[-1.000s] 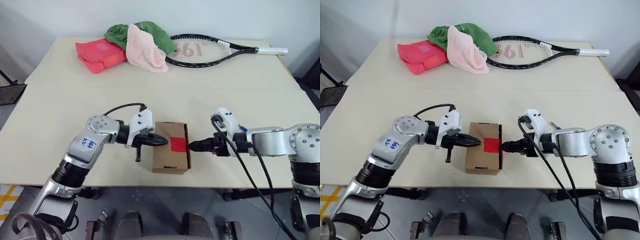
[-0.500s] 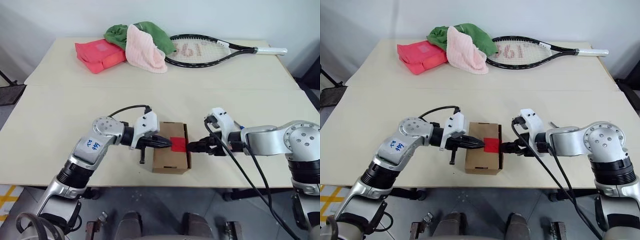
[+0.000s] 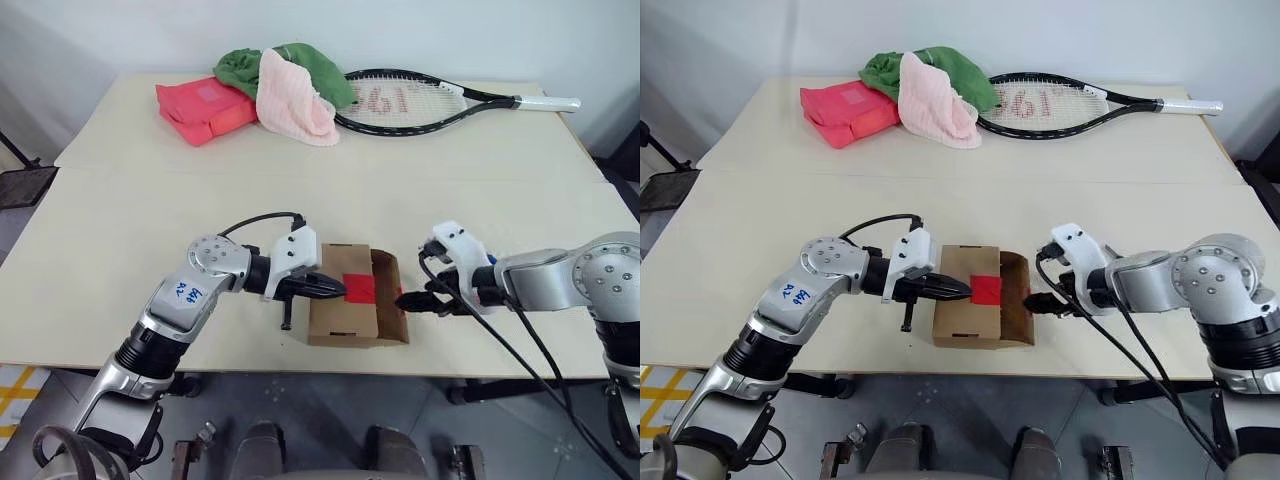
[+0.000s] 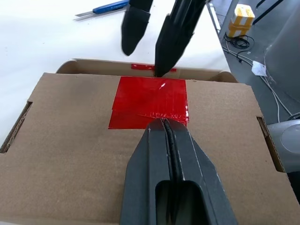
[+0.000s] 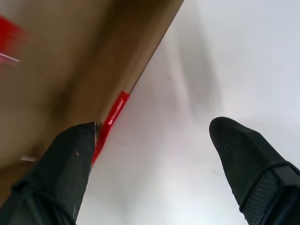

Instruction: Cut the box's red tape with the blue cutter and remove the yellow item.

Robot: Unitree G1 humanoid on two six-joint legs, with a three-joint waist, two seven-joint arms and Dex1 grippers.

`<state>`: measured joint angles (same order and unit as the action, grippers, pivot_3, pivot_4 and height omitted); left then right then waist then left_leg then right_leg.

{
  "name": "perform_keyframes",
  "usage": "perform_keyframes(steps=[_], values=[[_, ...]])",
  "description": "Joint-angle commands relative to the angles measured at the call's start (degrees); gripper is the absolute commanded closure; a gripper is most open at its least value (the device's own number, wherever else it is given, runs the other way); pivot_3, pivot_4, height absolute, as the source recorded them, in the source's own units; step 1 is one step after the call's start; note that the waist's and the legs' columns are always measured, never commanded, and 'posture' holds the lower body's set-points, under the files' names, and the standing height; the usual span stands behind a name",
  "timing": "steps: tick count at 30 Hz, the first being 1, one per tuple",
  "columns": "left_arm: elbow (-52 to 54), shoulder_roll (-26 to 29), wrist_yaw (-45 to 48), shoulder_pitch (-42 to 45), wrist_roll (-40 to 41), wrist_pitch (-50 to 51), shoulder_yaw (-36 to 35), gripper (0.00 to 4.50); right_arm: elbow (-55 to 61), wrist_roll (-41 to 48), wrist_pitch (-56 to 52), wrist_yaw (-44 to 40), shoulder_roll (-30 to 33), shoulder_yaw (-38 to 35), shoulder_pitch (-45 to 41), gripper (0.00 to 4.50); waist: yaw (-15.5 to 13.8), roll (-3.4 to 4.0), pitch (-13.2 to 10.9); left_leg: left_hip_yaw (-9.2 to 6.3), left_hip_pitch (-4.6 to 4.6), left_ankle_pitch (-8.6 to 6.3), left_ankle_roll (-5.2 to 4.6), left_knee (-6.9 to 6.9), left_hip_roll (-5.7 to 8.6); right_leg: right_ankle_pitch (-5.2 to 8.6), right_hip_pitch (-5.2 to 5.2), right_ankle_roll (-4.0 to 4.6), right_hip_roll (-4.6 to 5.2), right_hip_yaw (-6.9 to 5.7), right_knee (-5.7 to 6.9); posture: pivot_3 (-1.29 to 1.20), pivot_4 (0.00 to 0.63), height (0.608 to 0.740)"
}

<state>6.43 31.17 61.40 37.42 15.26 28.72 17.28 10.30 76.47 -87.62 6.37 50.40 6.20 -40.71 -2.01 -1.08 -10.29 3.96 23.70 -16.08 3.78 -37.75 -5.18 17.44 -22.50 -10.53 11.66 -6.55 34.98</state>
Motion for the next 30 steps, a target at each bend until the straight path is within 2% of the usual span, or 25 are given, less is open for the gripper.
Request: perform_keyframes(steps=[1, 4, 7, 11, 17, 24, 28, 30], values=[[-0.2, 0.1, -0.2, -1.1, -1.3, 0.4, 1.1, 4.50, 0.8, -4.4, -0.3, -3.1, 0.4, -2.3, 0.3, 0.42, 0.0, 0.00, 0.0, 0.00, 0.00, 0.00, 0.00, 0.00, 0.00, 0.00, 0.00, 0.00, 0.00, 0.00, 0.00, 0.00, 0.150, 0.740], [-0.2, -0.1, -0.5, -1.0, -1.1, 0.3, 0.8, 4.50, 0.7, -6.1, -0.1, -5.7, -0.1, -5.0, 1.2, 0.42, -0.1, 0.00, 0.0, 0.00, 0.01, 0.00, 0.00, 0.00, 0.00, 0.00, 0.00, 0.00, 0.00, 0.00, -0.01, 0.00, 0.150, 0.740], [-0.1, -0.2, -0.3, -0.8, -0.6, -0.1, 0.4, 4.50, -1.6, -3.7, -1.1, -11.4, 0.1, -10.0, 1.8, 0.42, 0.0, 0.00, 0.0, 0.00, 0.03, 0.00, 0.00, -0.01, 0.00, 0.00, -0.01, 0.00, 0.00, 0.00, -0.01, 0.00, 0.150, 0.740], [0.0, -0.2, 0.2, -0.9, -0.2, -0.3, 0.2, 4.50, -10.9, 0.2, -4.9, -15.4, -2.6, -14.3, 1.8, 0.42, 0.0, -0.01, 0.0, 0.00, 0.02, 0.00, 0.00, -0.01, 0.00, 0.00, 0.01, 0.00, 0.00, 0.00, -0.02, 0.00, 0.150, 0.740], [-0.1, 0.3, 0.9, -0.5, -0.5, -0.3, 0.1, 4.50, -18.6, 1.5, -4.9, -15.1, -7.7, -14.3, 1.5, 0.42, 0.4, 0.00, 0.0, 0.00, 0.03, 0.00, 0.00, 0.01, 0.00, 0.00, -0.01, 0.00, 0.00, -0.01, -0.02, 0.00, 0.150, 0.740], [0.0, 1.1, 1.5, -0.4, -0.7, -0.1, 0.2, 4.50, -18.6, -0.7, -4.9, -14.3, -13.1, -13.6, 2.6, 0.42, 0.7, -0.02, 0.0, 0.00, -0.04, 0.00, 0.00, 0.05, 0.00, 0.00, 0.01, 0.00, -0.01, -0.01, 0.03, 0.00, 0.150, 0.740], [-0.2, 1.1, 1.3, -0.1, -0.8, -0.1, 0.2, 4.50, -17.7, -0.7, -4.9, -13.8, -15.1, -13.8, 3.3, 1.25, 0.8, -0.01, 0.0, 0.00, -0.11, 0.00, 0.00, 0.11, 0.00, 0.00, 0.01, 0.00, -0.01, -0.01, 0.07, 0.00, 0.150, 0.740], [-0.2, 1.1, 1.3, 0.0, -0.8, 0.0, 0.1, 4.50, -16.8, -0.5, -4.9, -13.5, -15.8, -13.9, 4.1, 1.94, 0.7, -0.01, 0.0, 0.00, -0.11, 0.00, 0.00, 0.13, -0.01, 0.00, 0.01, 0.00, -0.01, -0.01, 0.07, 0.00, 0.150, 0.740]])
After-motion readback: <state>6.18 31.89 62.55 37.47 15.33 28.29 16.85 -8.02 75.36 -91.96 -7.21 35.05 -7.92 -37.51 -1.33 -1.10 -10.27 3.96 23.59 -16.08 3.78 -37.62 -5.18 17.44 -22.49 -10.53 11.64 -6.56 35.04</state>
